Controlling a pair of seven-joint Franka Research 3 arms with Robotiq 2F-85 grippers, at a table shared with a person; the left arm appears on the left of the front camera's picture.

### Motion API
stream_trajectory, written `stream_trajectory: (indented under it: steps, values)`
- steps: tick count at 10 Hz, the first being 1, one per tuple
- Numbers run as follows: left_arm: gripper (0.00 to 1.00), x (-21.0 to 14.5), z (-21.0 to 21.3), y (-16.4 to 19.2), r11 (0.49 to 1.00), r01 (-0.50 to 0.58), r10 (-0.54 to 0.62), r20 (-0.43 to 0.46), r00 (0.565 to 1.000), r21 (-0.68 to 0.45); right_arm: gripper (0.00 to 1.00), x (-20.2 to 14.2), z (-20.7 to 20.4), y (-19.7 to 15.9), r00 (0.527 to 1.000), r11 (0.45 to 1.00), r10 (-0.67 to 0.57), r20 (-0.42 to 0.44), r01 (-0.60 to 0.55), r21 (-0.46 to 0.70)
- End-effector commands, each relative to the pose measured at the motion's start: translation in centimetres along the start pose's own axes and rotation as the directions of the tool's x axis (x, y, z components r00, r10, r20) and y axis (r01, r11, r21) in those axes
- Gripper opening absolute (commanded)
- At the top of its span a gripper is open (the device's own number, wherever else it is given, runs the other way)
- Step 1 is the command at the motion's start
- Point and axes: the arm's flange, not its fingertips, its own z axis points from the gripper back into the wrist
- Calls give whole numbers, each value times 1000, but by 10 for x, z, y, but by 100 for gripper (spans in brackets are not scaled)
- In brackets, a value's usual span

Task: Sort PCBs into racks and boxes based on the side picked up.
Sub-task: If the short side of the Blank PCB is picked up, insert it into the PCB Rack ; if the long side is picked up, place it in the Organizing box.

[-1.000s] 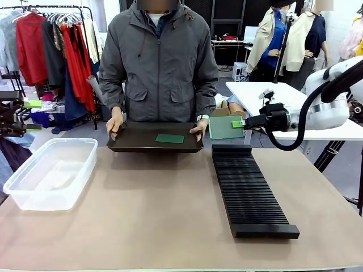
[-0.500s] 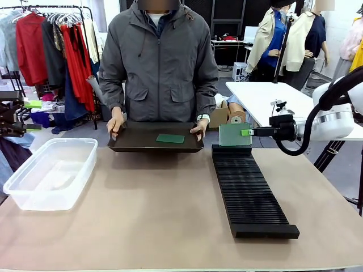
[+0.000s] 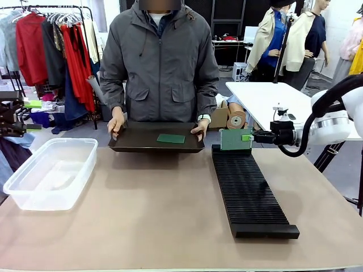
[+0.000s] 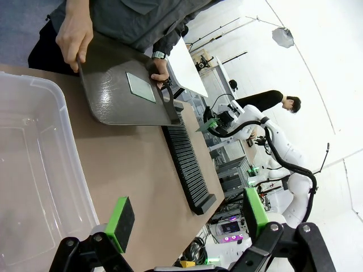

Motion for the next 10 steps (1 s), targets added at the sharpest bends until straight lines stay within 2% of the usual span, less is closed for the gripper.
stream_trajectory:
  steps: [1, 5, 7, 10]
  values:
    - [100, 1, 1, -2, 1000, -3, 3, -7, 1000, 1, 0, -8, 9, -15, 999, 999, 51, 11, -51, -5]
    - [100, 1, 1, -2, 1000, -3, 3, -7, 1000, 1, 0, -30, 29, -24, 991, 991, 131, 37, -130, -29]
    - [100, 1, 1, -2, 1000, -3, 3, -7, 1000, 1, 0, -45, 31, -28, 978, 976, 209, 2, -209, -55]
    - [100, 1, 1, -2, 1000, -3, 3, -7, 1000, 1, 0, -57, 29, -30, 974, 974, 221, 39, -219, -61]
